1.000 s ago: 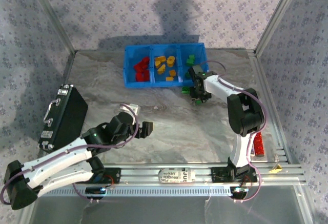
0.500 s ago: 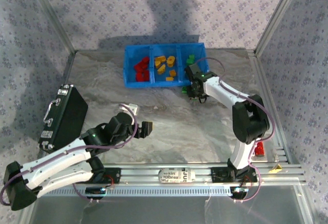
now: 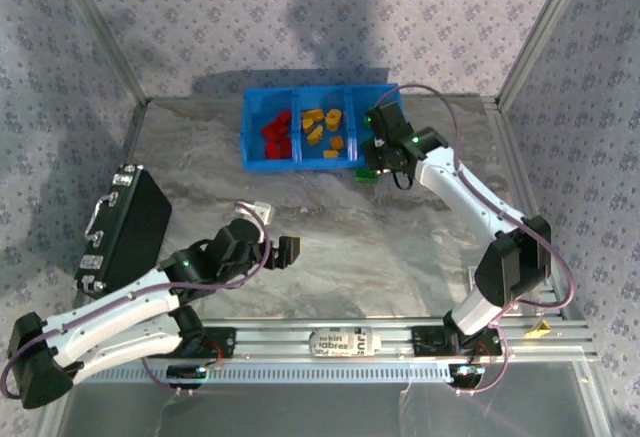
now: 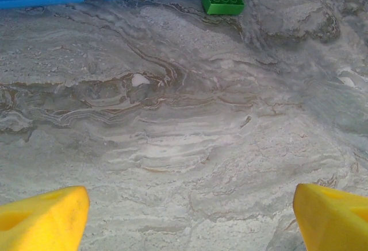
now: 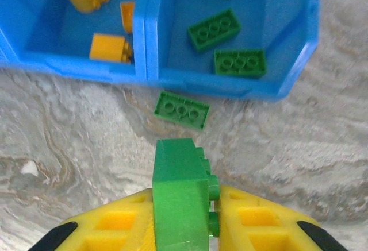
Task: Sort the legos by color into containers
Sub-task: Place the lego in the container.
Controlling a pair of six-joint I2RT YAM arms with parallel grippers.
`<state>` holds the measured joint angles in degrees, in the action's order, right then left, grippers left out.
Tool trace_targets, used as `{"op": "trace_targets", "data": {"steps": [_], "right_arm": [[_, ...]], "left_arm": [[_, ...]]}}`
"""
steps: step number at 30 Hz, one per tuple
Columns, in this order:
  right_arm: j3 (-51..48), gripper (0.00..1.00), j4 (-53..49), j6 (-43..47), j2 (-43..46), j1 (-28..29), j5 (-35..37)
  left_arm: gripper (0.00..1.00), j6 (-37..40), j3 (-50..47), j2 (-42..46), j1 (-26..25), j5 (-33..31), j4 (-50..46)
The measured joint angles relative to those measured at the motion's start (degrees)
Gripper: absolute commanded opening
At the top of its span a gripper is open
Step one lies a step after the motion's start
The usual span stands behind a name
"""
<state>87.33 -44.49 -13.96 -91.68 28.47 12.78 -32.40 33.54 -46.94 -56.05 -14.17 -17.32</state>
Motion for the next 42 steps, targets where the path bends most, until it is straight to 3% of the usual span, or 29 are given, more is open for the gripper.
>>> {"op": "trace_targets", "data": {"steps": [17, 29, 42], "right_arm": [[19.9, 0.29, -3.5, 3.5, -5.2, -4.5, 1.4], [27.3, 0.29, -4.2, 2.8, -15.3, -7.1, -0.7], [28.2, 0.28, -4.2, 2.1, -22.1, -8.8, -2.3]], "left_arm": [[0.92, 0.0, -0.1, -0.1, -1.4, -0.3, 0.0], [0.92, 0.0, -0.1, -0.9, -1.4, -0.5, -0.1], [0.92, 0.0, -0.1, -0.9, -1.4, -0.9, -0.6]]}}
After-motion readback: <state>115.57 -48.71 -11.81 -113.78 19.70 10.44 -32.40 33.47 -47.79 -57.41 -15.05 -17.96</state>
